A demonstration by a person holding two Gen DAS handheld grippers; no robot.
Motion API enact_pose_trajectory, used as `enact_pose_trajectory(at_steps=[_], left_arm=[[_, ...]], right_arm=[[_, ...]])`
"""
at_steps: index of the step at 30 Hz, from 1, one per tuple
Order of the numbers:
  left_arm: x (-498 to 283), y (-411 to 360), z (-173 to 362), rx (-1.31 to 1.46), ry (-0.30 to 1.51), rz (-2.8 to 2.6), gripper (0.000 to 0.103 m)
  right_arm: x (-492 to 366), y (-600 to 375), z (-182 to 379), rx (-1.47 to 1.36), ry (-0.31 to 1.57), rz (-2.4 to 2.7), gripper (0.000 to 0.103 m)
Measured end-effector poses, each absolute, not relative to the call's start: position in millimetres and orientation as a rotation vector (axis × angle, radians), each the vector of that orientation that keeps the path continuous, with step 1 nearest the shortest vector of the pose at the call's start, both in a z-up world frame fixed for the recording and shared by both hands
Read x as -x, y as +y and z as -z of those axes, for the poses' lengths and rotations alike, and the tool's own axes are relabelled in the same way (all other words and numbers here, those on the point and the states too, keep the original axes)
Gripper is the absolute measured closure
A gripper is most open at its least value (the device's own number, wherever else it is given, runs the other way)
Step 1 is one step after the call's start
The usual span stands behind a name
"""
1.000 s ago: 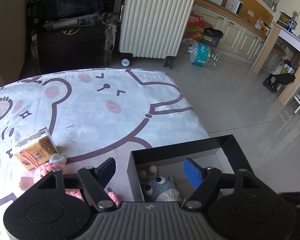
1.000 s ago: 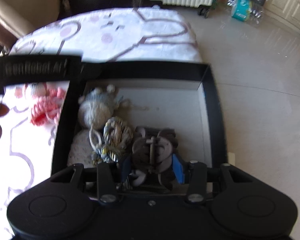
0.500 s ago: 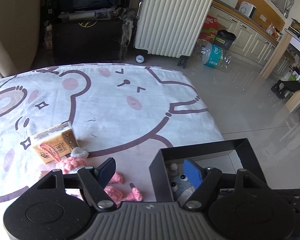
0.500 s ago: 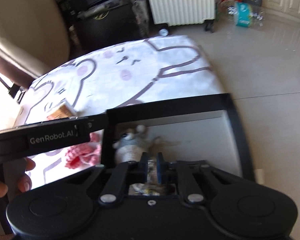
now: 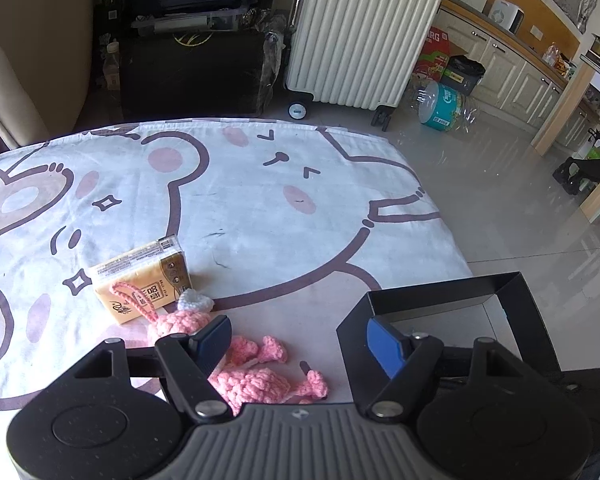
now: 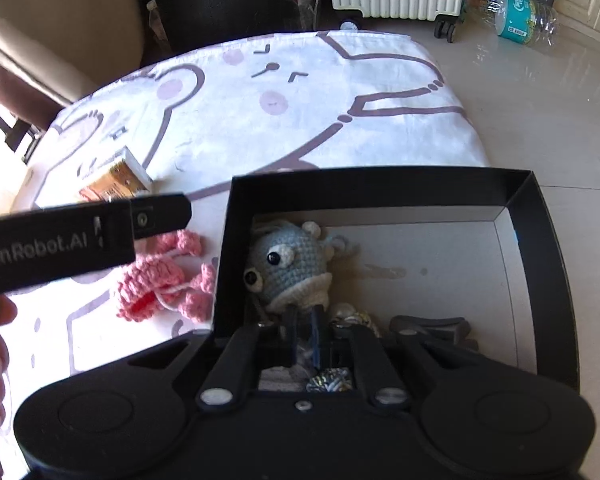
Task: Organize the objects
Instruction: 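Lower the black claw clip into the black box and open the right tool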
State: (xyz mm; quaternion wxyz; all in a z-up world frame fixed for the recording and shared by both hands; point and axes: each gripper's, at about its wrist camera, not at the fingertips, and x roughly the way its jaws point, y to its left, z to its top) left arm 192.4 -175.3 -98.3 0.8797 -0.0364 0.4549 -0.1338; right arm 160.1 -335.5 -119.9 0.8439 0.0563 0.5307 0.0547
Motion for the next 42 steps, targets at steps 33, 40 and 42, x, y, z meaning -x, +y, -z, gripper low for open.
enact_pose_trajectory(at_steps=[33,40,42], left_arm=[[-135,-198,57,-0.043,0.929,0.341,0.027],[-127,-195,55,-0.048,0.93,0.322,0.016],[-126,-194,54,-0.048,0.926,0.314,0.013]], right_arm=[[-92,-408,55,-0.158,0.944,0.159,0.081],[-78,-413,50,-0.151,0.929,0.211,0.063],[-74,-416,49,-0.154,0.922,0.225,0.058]])
